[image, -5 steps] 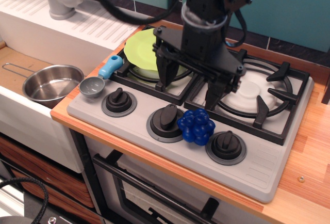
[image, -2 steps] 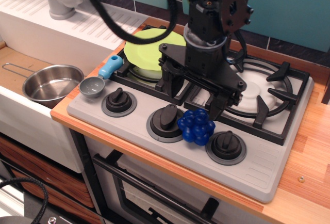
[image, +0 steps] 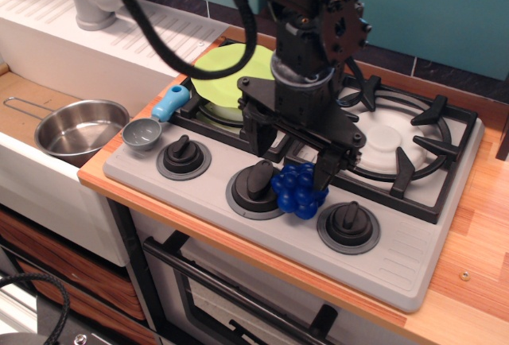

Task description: Put blueberry on plate and spoon in pot or pan in sink

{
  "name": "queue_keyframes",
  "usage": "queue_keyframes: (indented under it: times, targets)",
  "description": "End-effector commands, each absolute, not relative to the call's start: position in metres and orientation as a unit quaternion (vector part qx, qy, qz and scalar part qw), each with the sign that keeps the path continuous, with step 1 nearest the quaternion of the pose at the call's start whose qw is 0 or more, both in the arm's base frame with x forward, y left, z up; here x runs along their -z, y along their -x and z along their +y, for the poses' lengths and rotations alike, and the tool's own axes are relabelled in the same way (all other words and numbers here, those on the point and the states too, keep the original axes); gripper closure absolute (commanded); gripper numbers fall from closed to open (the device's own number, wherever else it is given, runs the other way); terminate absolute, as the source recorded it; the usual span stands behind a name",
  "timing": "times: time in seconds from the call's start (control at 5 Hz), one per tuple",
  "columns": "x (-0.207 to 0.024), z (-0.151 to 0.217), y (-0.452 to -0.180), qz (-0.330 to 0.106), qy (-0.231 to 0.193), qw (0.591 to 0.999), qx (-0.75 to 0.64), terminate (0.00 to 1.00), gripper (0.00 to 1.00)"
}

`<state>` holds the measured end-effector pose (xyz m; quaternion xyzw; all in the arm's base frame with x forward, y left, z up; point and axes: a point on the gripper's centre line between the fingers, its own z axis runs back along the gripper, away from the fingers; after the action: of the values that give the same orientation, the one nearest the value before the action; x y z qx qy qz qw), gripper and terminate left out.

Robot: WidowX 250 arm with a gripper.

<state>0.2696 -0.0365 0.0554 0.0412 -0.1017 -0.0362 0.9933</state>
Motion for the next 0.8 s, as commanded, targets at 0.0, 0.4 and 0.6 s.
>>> queue_keyframes:
  times: [0.0, 0.4, 0.6]
  targets:
    - [-0.0512, -0.0353, -0.2708, -0.112, -0.028, 0.993, 0.028, 0.00, 0.00]
    - [-0.0430, -0.0353, -0.2725, -0.118, -0.017, 0.992, 0.026, 0.00, 0.00]
    - [-0.0421, -0.0355, -0.2747, -0.116, -0.019, 0.993, 0.024, 0.00, 1.00]
